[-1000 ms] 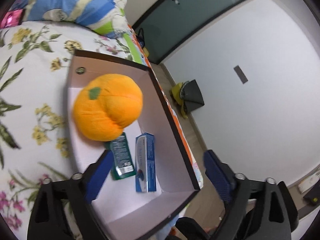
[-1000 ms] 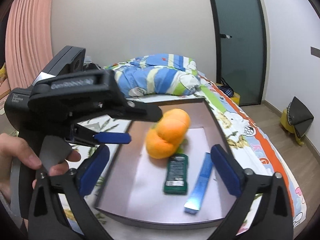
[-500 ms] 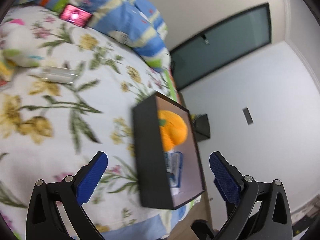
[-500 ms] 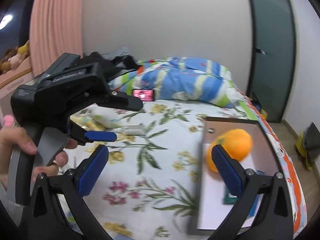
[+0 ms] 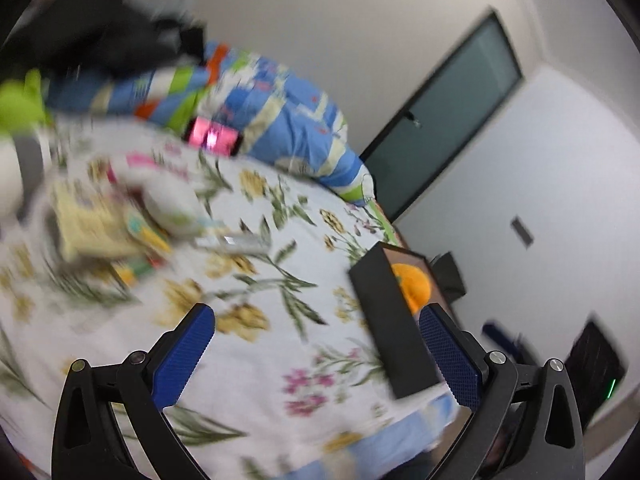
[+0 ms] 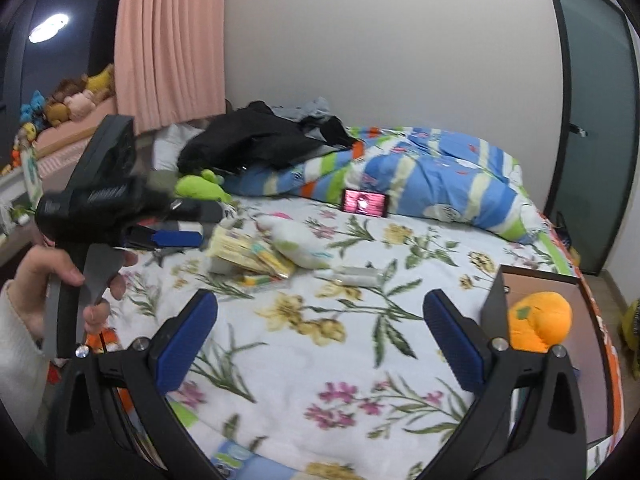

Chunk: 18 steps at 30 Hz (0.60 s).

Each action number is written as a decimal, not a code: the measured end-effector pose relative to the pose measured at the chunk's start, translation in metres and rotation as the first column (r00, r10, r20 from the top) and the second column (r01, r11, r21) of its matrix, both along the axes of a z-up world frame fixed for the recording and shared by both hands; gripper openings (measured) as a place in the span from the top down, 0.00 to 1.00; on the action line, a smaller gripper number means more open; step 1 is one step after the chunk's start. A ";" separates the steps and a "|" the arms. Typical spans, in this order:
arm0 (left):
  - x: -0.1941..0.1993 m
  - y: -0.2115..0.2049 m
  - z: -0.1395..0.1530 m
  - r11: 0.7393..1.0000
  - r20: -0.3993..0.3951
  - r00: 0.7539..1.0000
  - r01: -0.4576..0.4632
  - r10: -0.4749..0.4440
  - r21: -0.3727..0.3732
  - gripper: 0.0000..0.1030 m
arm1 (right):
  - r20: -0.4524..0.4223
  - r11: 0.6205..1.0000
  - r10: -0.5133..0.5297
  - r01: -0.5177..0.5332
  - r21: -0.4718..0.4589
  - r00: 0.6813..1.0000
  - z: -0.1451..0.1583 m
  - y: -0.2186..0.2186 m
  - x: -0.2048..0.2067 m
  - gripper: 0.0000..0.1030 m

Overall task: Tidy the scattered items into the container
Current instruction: 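Withdraw both grippers from the black box toward the items on the bed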

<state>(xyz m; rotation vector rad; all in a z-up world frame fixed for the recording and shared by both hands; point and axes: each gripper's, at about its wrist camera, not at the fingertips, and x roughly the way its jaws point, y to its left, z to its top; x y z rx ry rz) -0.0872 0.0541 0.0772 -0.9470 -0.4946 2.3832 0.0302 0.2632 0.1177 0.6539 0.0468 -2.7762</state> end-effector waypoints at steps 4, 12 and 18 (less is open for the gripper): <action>0.025 -0.020 0.010 0.997 -0.082 0.997 0.004 -0.011 -0.083 0.01 | -0.017 0.999 0.010 -0.011 -0.042 1.000 0.010 -0.009 0.007 0.00; 0.053 -0.027 0.010 0.994 -0.213 0.977 -0.026 0.003 -0.107 0.01 | 0.004 0.998 0.013 -0.013 -0.063 1.000 0.006 -0.022 0.013 0.00; 0.041 -0.022 -0.008 0.991 -0.135 0.990 0.011 -0.029 -0.135 0.01 | 0.039 0.995 0.003 0.001 -0.103 0.999 -0.005 -0.015 0.007 0.00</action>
